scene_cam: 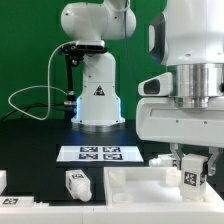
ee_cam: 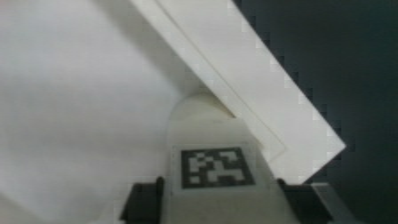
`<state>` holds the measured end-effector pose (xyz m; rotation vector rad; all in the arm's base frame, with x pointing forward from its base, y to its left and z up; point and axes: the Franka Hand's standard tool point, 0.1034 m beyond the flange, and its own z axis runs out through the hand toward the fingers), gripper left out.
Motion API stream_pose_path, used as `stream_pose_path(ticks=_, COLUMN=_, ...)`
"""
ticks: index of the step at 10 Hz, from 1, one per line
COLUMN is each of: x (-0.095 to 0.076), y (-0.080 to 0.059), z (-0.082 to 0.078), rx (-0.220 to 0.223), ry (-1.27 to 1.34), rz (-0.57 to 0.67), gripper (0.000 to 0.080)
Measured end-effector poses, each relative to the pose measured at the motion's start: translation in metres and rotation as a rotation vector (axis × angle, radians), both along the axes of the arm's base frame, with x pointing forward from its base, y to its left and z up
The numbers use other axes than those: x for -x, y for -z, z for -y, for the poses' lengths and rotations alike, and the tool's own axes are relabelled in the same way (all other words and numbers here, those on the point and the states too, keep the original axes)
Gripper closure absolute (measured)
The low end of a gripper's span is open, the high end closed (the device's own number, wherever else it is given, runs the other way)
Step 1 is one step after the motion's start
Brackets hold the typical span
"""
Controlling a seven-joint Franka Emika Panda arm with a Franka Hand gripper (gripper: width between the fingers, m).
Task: Assemble one leg
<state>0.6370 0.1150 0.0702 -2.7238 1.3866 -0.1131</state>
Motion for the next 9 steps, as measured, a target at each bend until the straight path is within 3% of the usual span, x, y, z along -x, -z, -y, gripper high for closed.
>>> stream_pose_path(ticks=3, x=-0.0019, y=0.0011, z=-0.0029, rx=-0.110, ry=0.539, rz=-0.037, gripper=0.0512)
stream_pose_path(ticks=5, x=-0.0021, y=0.0014, z=-0.0029, rx=-0.126, ry=0.627, rz=-0.037, gripper=0.0505)
stream_pose_path(ticks=6, x=-0.0015, y=0.0017, z=-0.0033, rx=-0.112, ry=0.532, rz=-0.032, gripper=0.0505)
stream_pose_path(ticks=8, x=0.0003, y=0.0032, z=-0.0078, rx=-0.082, ry=0.296, rz=-0.012, gripper=0.0195)
stream_pose_path(ticks=9, x=0.0014, y=0.0030, z=-0.0091, rx=-0.049, ry=0.090, rz=-0.007, gripper=0.0195)
